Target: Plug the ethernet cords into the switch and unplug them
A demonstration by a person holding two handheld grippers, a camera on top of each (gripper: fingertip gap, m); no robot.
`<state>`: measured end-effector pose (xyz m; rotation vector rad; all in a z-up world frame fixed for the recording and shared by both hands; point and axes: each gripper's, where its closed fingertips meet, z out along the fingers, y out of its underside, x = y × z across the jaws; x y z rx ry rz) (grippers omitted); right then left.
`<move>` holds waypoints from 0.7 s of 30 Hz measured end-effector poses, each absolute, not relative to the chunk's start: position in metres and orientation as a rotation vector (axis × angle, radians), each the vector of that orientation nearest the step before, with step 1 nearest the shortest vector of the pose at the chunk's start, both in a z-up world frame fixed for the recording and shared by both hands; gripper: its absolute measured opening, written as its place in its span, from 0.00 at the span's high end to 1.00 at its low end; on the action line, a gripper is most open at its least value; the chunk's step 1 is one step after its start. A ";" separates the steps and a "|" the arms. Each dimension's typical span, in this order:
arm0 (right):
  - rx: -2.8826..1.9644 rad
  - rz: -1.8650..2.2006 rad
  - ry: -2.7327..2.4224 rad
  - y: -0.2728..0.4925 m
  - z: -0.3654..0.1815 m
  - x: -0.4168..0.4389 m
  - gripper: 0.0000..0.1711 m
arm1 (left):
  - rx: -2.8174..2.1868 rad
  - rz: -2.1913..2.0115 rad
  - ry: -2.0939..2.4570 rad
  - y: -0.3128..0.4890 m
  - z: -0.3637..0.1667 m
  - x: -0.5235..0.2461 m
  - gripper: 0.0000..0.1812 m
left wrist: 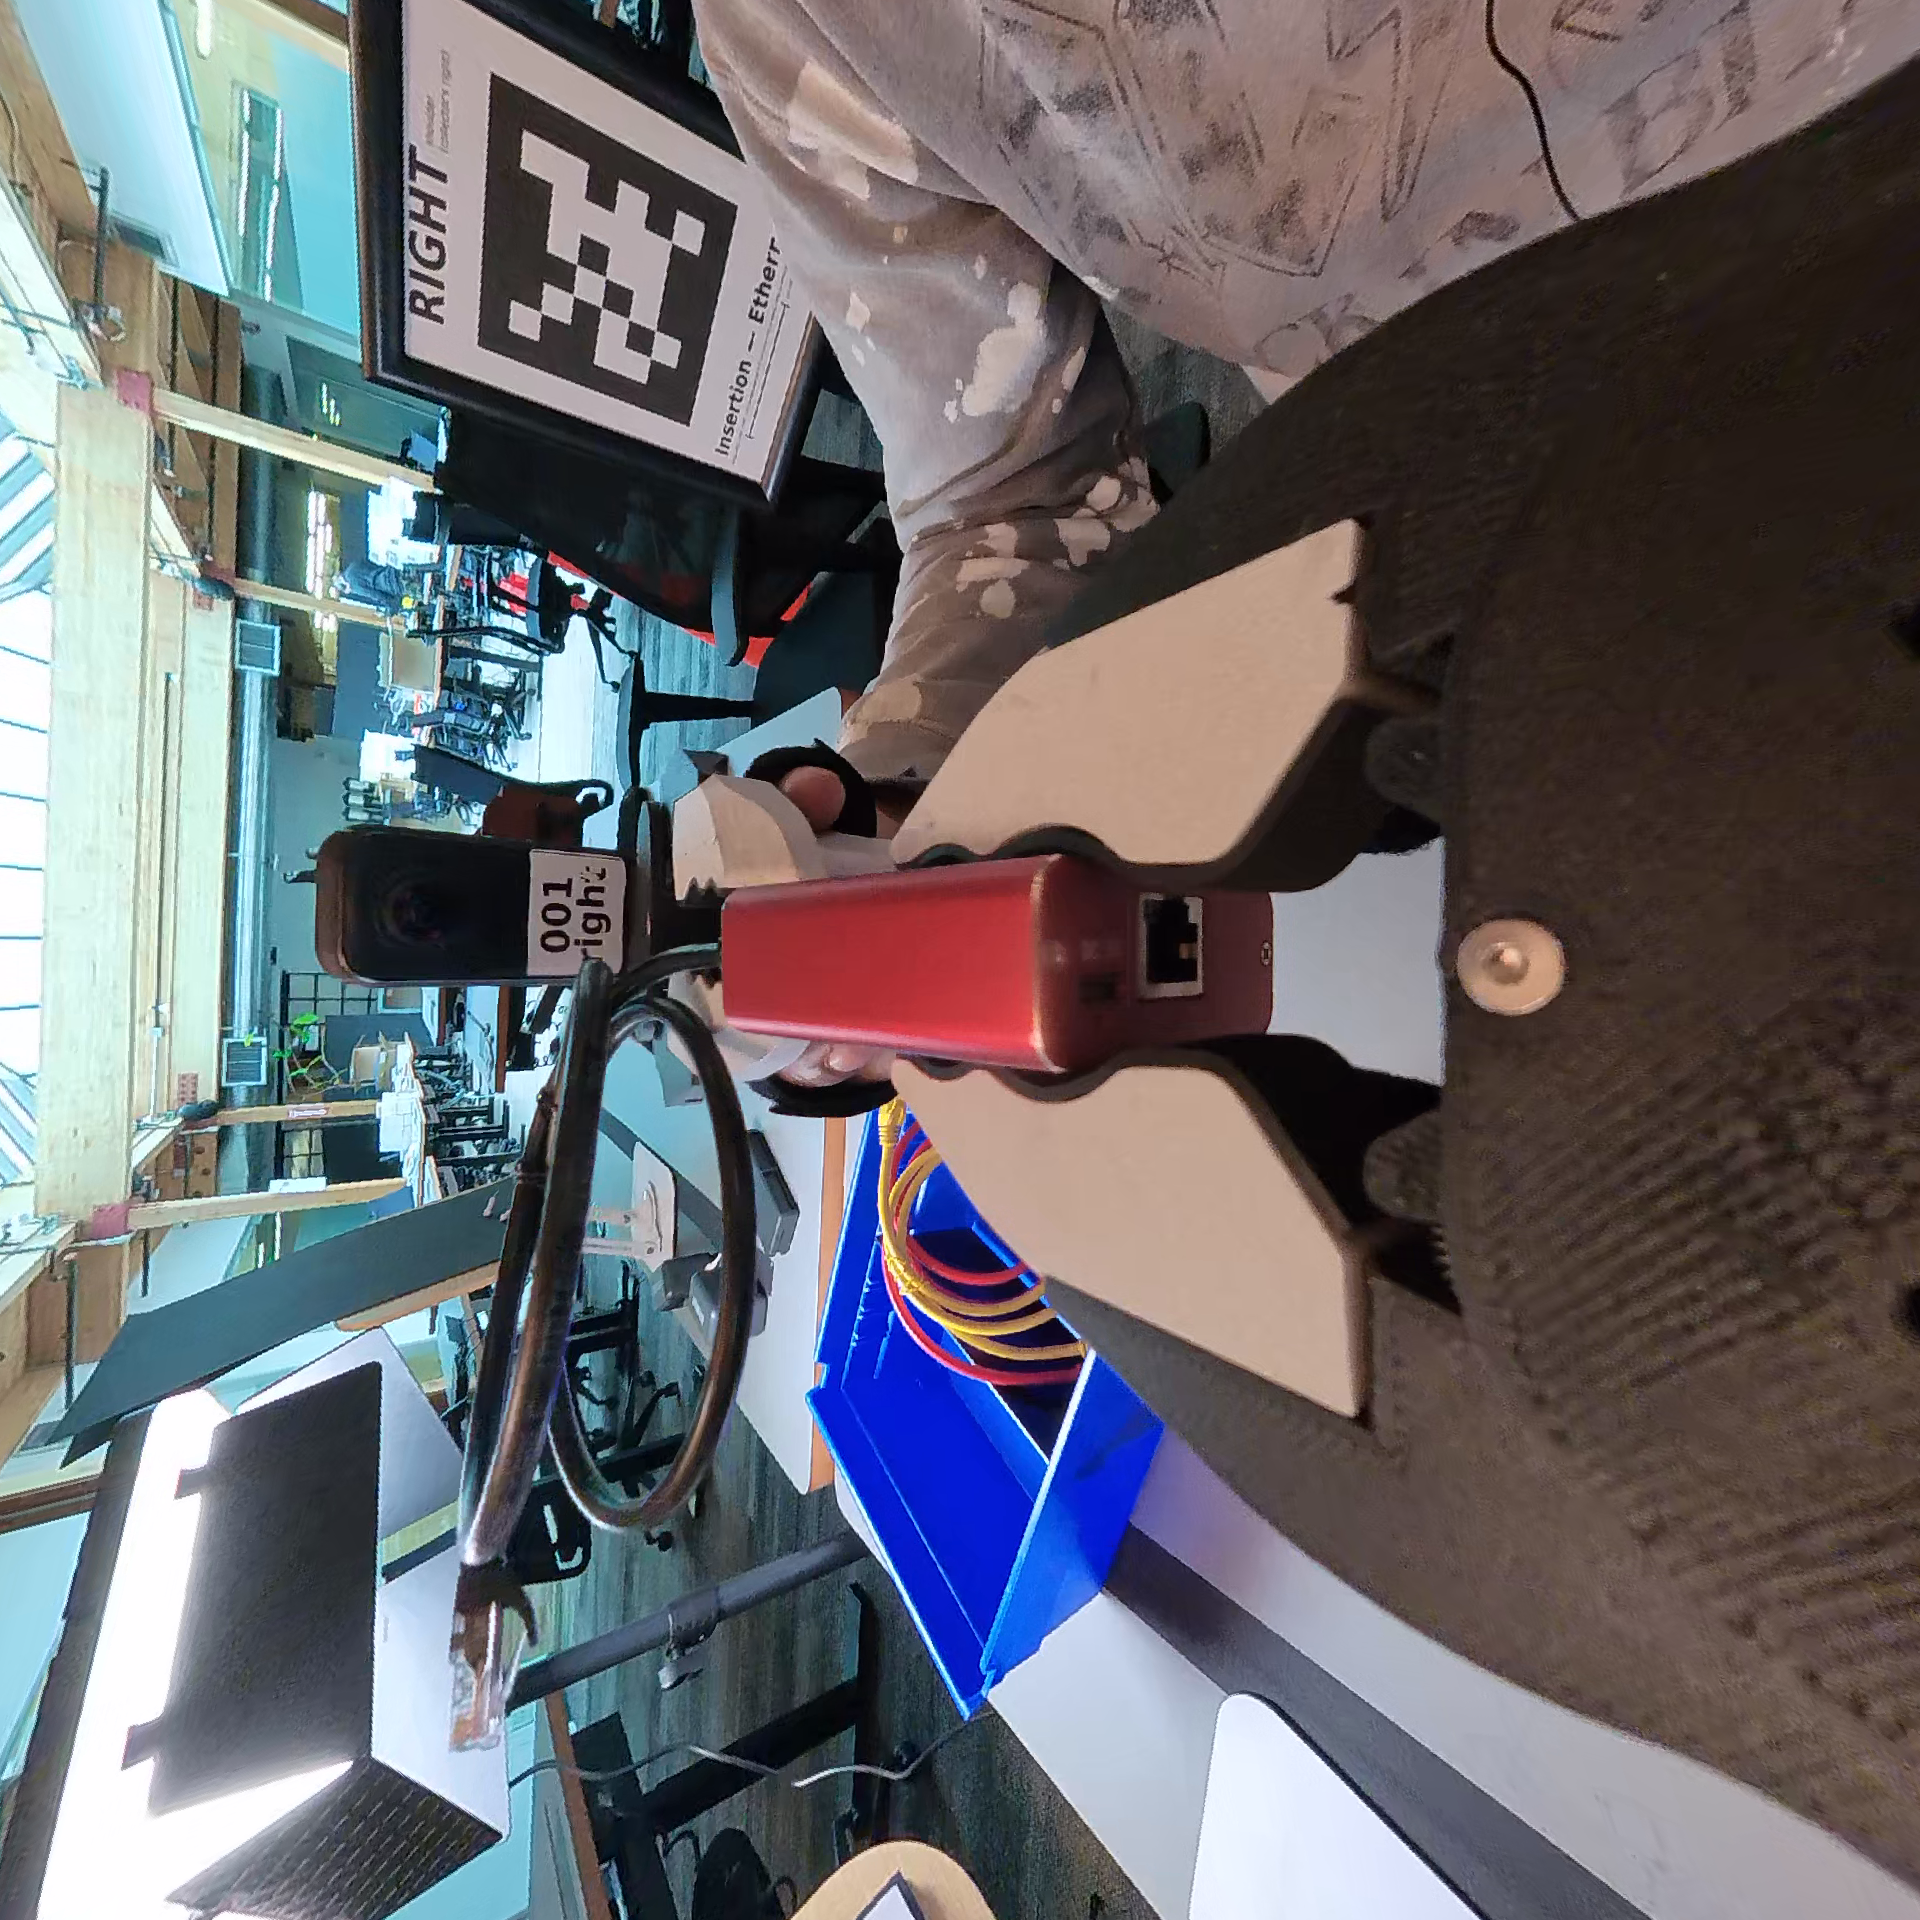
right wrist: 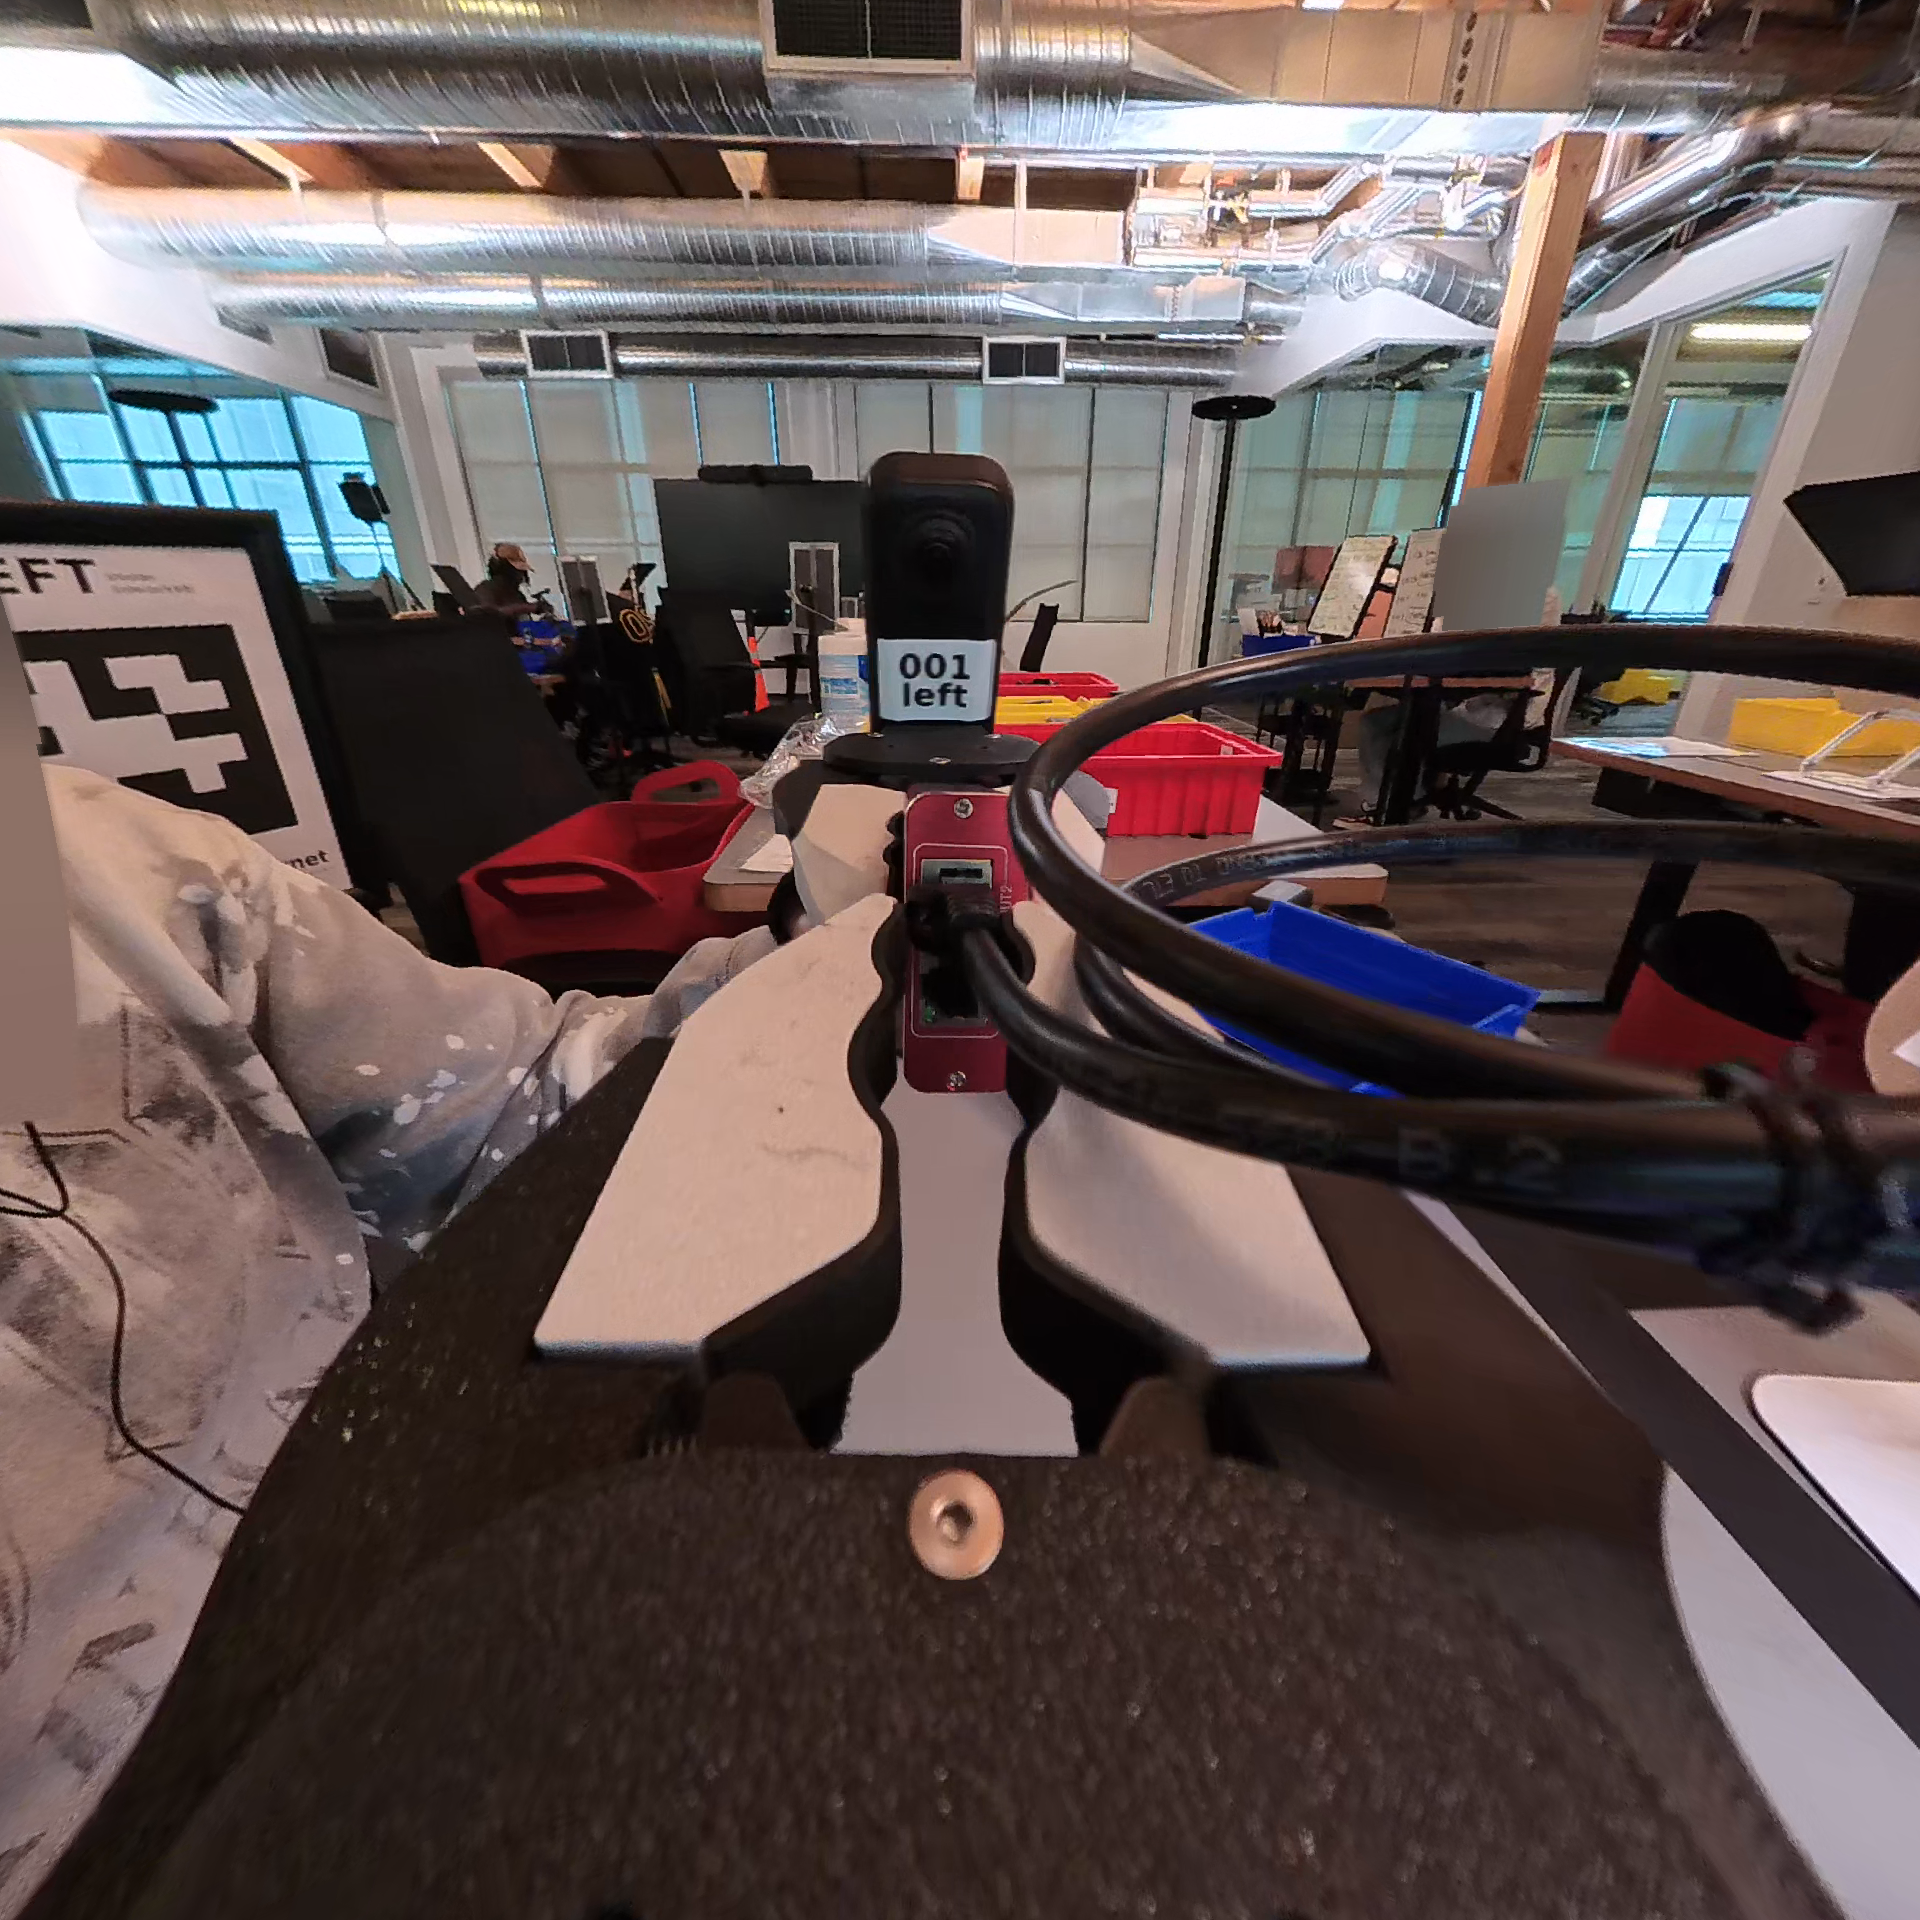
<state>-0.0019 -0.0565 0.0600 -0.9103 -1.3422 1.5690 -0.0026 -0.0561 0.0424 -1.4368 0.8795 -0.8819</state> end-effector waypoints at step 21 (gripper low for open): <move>-0.857 1.530 -1.415 -0.061 0.054 0.005 0.91 | -1.468 -0.911 0.914 -0.060 0.037 0.003 0.83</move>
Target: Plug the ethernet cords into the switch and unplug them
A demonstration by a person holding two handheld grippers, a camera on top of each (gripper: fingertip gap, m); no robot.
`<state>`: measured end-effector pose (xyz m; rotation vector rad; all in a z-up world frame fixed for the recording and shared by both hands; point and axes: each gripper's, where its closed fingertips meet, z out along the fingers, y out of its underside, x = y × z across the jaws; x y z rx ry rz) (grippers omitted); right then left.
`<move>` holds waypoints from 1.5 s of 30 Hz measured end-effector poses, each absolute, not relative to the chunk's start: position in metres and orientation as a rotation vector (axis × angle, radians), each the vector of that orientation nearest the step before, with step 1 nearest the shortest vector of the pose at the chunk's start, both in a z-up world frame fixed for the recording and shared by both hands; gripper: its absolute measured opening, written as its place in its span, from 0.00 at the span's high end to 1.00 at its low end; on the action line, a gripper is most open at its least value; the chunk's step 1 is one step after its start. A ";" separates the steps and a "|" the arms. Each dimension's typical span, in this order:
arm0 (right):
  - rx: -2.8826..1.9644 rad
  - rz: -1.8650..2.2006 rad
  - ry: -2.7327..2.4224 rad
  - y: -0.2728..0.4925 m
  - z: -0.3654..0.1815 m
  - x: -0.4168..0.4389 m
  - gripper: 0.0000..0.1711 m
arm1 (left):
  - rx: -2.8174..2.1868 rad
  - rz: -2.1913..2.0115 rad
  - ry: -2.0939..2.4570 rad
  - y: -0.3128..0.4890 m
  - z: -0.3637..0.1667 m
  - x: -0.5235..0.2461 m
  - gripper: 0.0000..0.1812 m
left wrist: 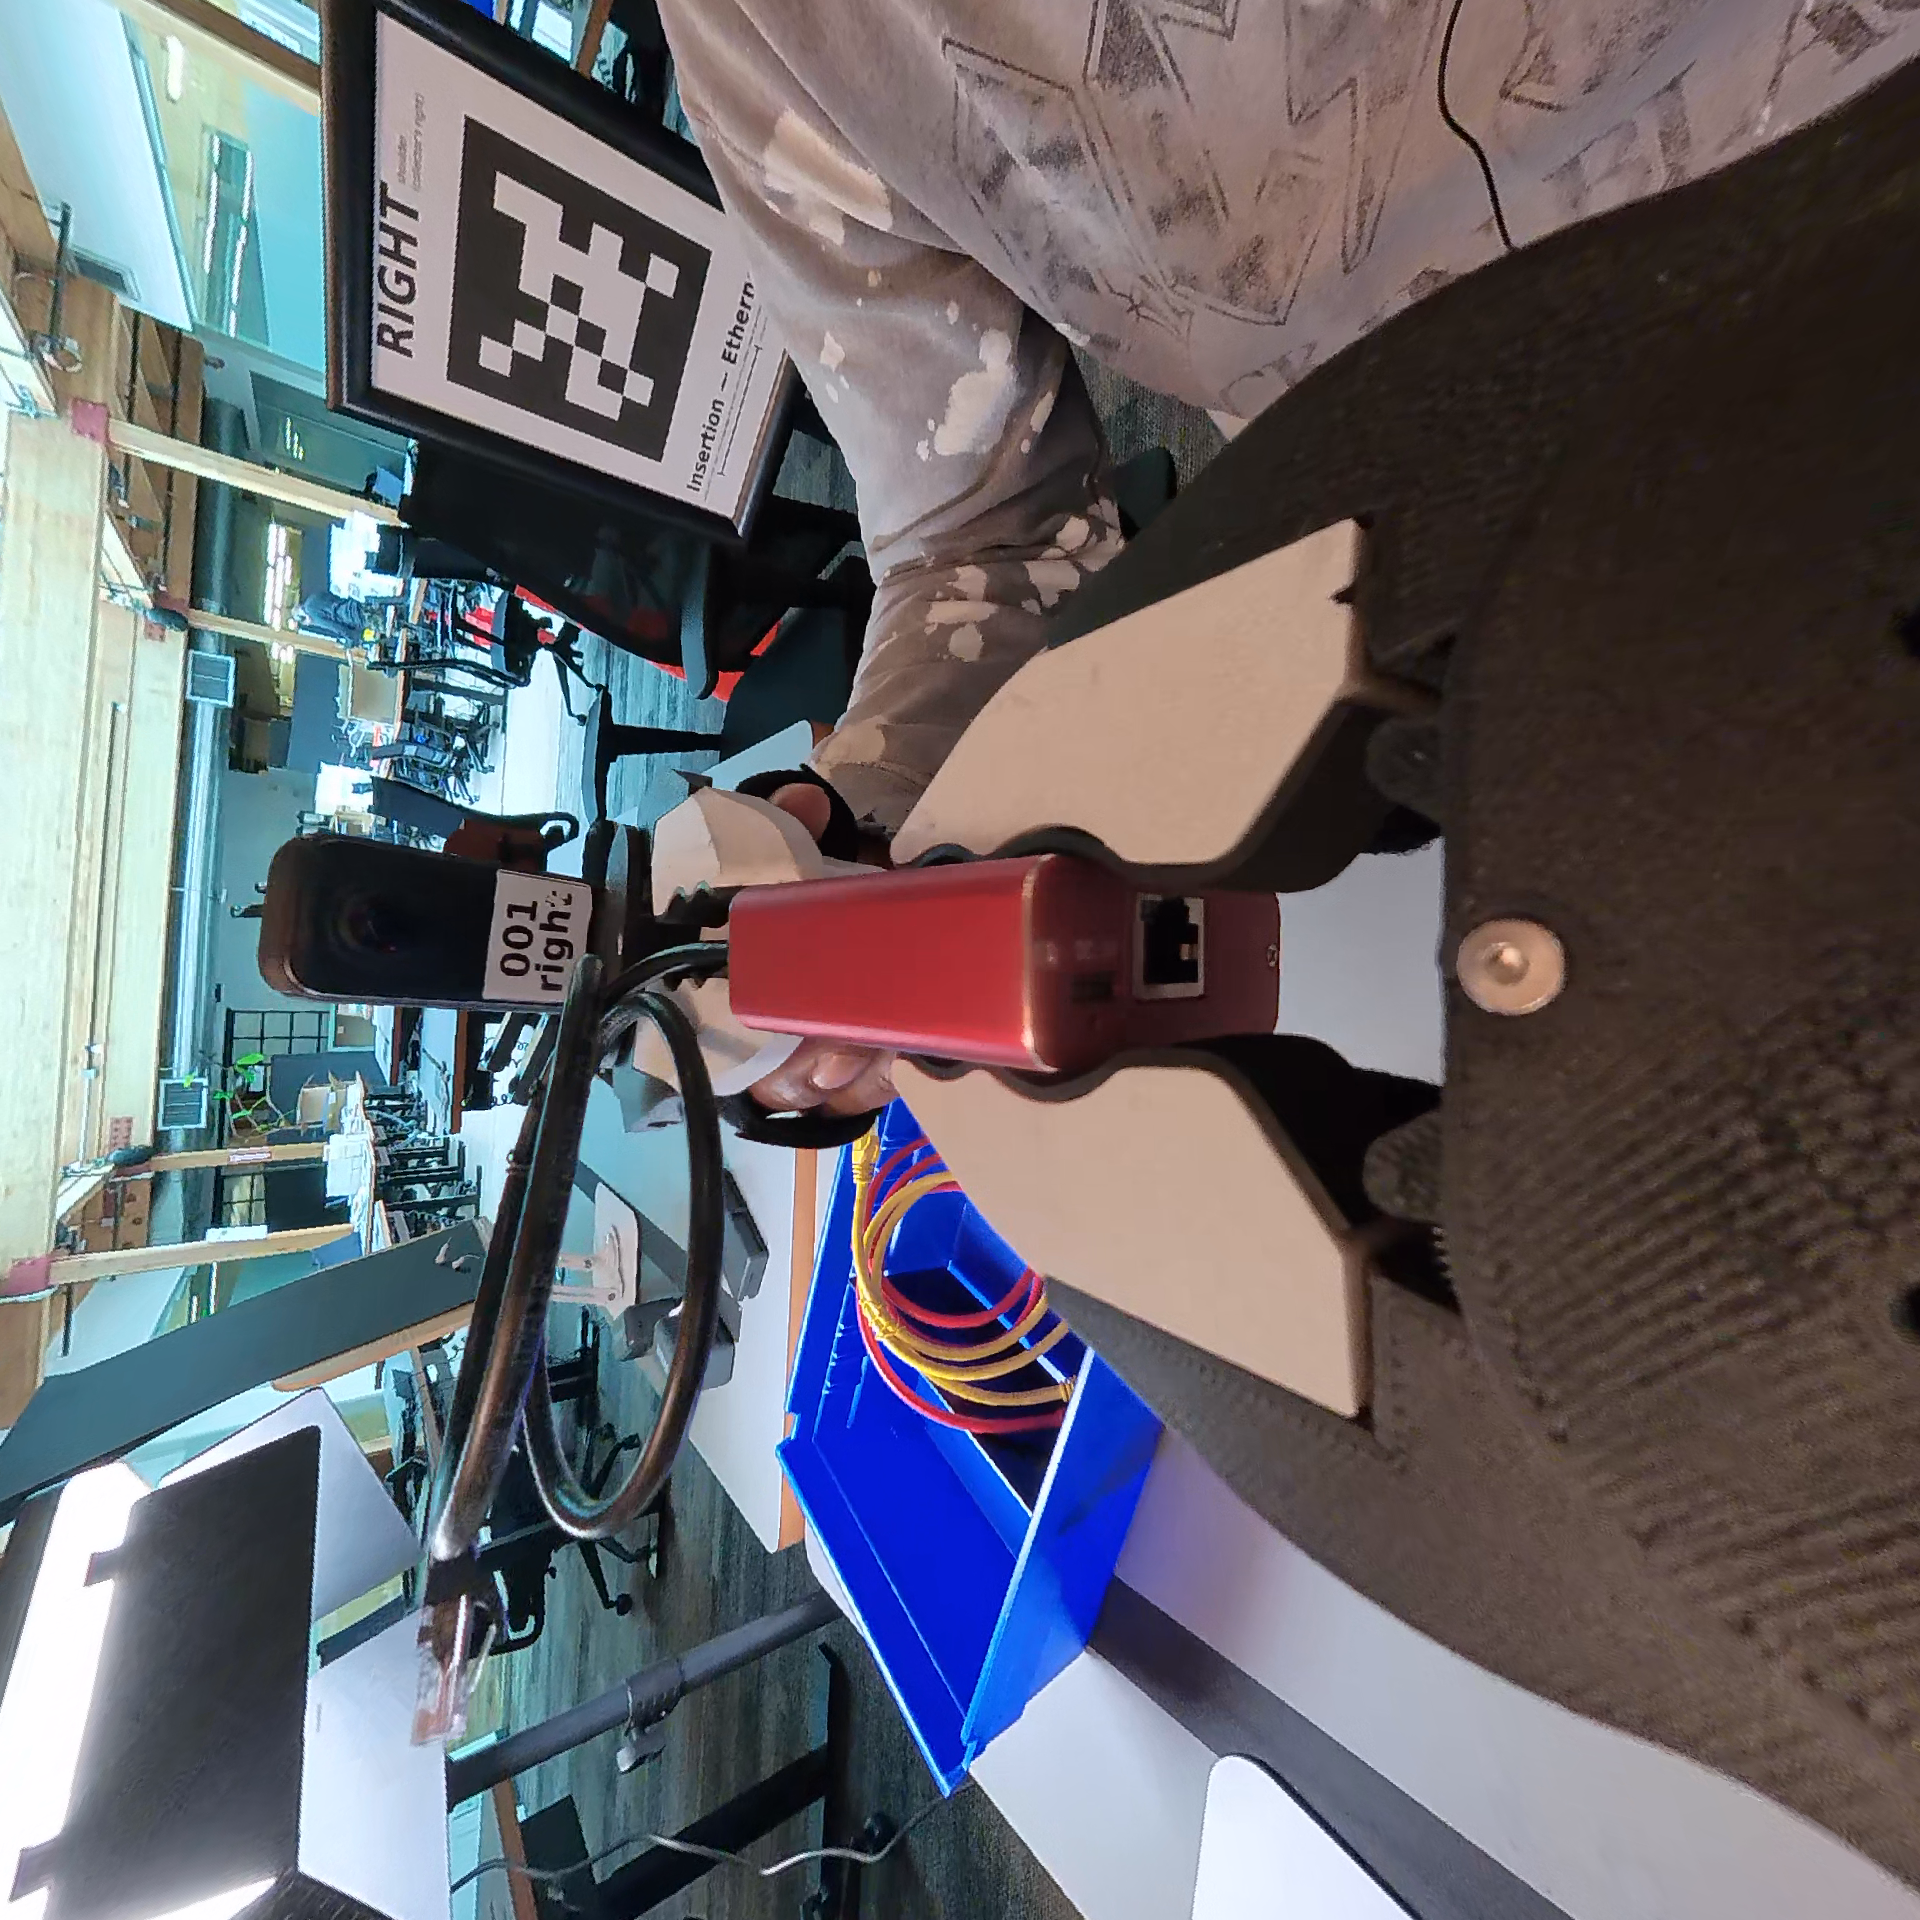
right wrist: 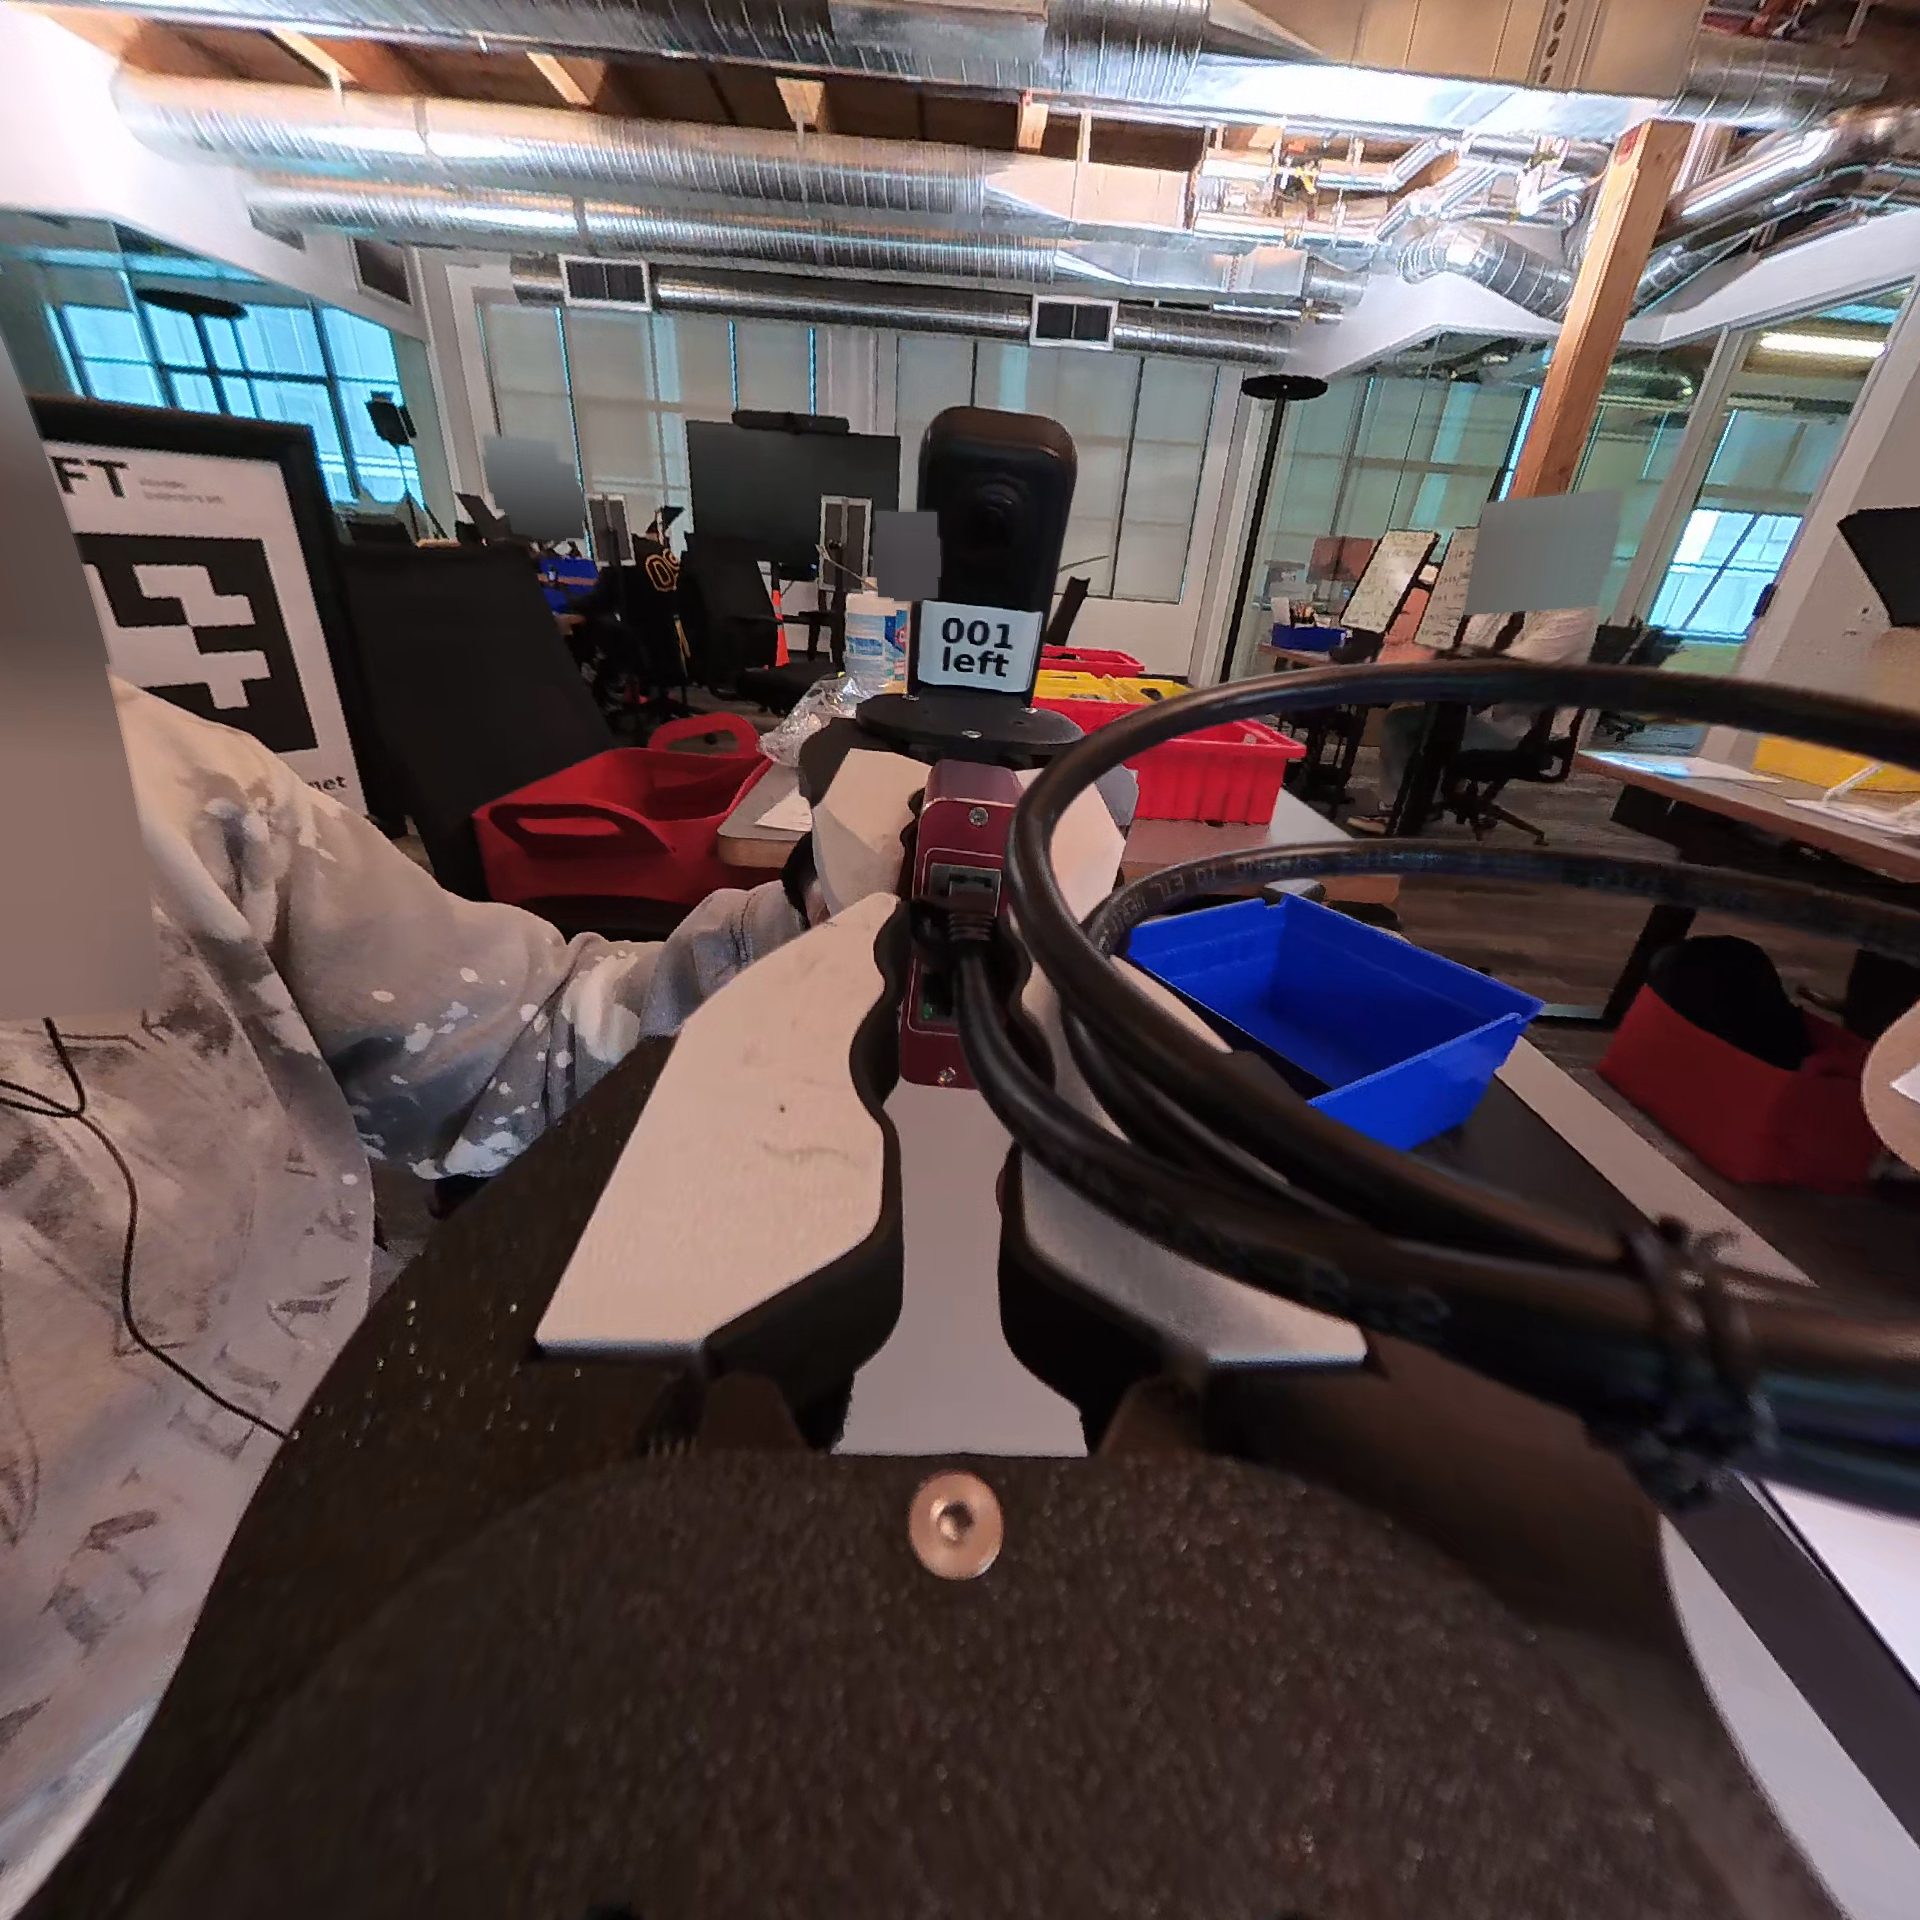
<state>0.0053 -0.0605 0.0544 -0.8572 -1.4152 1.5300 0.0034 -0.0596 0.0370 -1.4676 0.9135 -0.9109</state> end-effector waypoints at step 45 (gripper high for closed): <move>-2.024 0.874 -2.118 0.065 -0.102 0.152 0.92 | -1.410 -0.696 0.684 -0.048 0.074 -0.076 0.83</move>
